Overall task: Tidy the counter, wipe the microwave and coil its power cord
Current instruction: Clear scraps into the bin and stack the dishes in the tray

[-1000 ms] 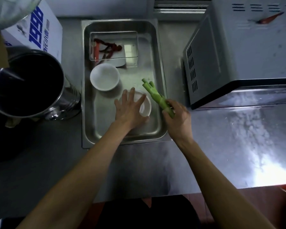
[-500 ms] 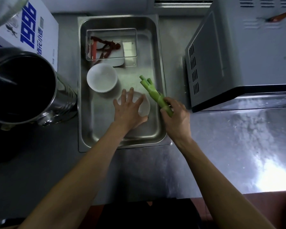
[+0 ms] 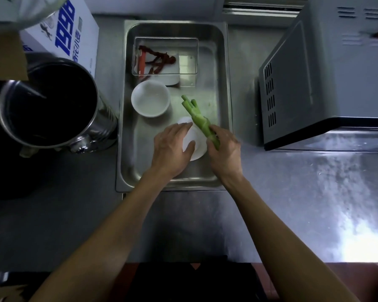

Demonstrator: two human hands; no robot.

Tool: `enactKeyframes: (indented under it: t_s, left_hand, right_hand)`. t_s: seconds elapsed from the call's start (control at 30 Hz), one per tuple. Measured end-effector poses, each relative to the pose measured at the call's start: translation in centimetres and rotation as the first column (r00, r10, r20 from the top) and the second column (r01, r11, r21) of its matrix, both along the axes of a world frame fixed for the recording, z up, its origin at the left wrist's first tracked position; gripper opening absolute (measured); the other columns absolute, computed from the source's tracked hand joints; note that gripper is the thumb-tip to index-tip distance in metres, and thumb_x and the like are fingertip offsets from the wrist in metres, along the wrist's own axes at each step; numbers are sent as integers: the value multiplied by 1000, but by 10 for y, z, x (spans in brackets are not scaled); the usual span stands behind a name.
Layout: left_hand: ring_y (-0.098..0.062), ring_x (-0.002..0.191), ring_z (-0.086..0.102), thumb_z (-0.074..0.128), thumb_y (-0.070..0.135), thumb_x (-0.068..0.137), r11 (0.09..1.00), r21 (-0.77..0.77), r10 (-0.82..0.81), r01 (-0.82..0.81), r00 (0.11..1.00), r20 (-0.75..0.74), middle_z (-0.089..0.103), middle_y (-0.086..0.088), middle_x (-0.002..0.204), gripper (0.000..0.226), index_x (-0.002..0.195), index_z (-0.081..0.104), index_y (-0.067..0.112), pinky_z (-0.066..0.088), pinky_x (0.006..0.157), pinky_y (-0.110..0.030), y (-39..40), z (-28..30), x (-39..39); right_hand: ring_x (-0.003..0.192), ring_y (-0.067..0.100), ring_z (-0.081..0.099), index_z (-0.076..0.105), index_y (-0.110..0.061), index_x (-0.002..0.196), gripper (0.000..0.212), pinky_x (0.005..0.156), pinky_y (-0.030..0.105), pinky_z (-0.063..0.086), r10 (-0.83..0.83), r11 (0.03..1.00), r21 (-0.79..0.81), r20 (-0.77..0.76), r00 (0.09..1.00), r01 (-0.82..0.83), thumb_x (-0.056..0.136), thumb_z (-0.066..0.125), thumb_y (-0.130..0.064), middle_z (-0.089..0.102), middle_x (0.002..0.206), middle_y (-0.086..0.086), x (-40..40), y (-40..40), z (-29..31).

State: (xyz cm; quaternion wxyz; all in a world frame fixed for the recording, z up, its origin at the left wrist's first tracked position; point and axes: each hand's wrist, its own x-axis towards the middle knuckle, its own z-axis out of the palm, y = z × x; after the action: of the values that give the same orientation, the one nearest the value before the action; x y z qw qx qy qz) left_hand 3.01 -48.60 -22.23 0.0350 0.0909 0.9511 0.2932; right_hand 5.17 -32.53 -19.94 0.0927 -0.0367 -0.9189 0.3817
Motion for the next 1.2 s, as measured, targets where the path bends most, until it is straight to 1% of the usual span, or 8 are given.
enactKeyframes:
  t_s: [0.1, 0.2, 0.3, 0.4, 0.53, 0.73, 0.83, 1.2]
  left_hand:
    - [-27, 127, 52, 62, 25, 92, 995, 98, 6, -9, 999, 33, 59, -5, 138, 53, 143, 50, 17, 42, 105, -51, -4, 4, 5]
    - [-25, 128, 51, 61, 20, 92, 995, 101, -24, 18, 998, 55, 58, -4, 140, 54, 144, 49, 17, 43, 104, -50, -9, -2, 6]
    - [-25, 132, 47, 59, 18, 92, 997, 52, -56, 52, 995, 87, 52, -3, 146, 55, 146, 48, 17, 43, 104, -50, -14, -9, 4]
    - [-24, 136, 39, 58, 18, 89, 992, -53, -108, 114, 989, 99, 45, 2, 151, 59, 146, 46, 23, 43, 103, -49, -18, -17, 0]
    - [-23, 143, 27, 58, 17, 85, 974, -151, -149, 168, 981, 126, 37, 6, 156, 66, 149, 42, 26, 33, 105, -45, -17, -19, -3]
    - [-29, 146, 26, 58, 20, 88, 951, -223, -180, 214, 970, 163, 36, 3, 157, 65, 150, 40, 25, 31, 105, -49, -14, -16, -10]
    - [-29, 146, 27, 58, 25, 89, 937, -265, -185, 226, 968, 170, 36, 3, 158, 64, 150, 38, 26, 31, 105, -50, -16, -17, -10]
    - [-27, 138, 39, 56, 38, 94, 926, -325, -167, 193, 980, 107, 47, -2, 149, 52, 143, 46, 24, 36, 103, -51, -19, 7, -3]
  right_hand:
    - [87, 29, 61, 64, -4, 123, 38, 75, 39, 54, 16, 1000, -11, 74, 997, -16, 87, 56, 4, 67, 99, 13, -3, -11, -13]
    - [86, 27, 60, 59, -8, 131, 43, 77, 42, 56, 48, 999, -4, 109, 993, -48, 90, 54, 2, 65, 99, 11, -3, -20, -21]
    - [93, 27, 62, 58, -5, 131, 42, 85, 43, 56, 55, 998, -10, 102, 993, -55, 90, 55, 4, 66, 103, 13, -2, -28, -24]
    - [88, 32, 63, 61, 2, 120, 35, 82, 50, 55, 84, 996, -2, 87, 993, -84, 86, 53, 8, 66, 98, 17, -2, -33, -29]
    - [86, 30, 63, 63, 2, 118, 32, 80, 42, 55, 73, 997, 13, 95, 993, -74, 87, 56, 8, 67, 96, 17, -4, -33, -35]
    - [82, 27, 63, 65, -2, 116, 24, 76, 41, 55, 61, 998, 12, 137, 989, -63, 93, 58, -5, 67, 95, 14, -6, -32, -42]
    - [84, 27, 64, 65, -1, 118, 26, 78, 38, 55, 68, 997, 16, 133, 989, -71, 93, 58, -5, 68, 98, 15, -5, -32, -42]
    - [98, 36, 65, 68, -1, 116, 30, 90, 46, 53, 75, 986, 141, 124, 989, -92, 88, 62, -7, 70, 108, 16, -1, -24, -15]
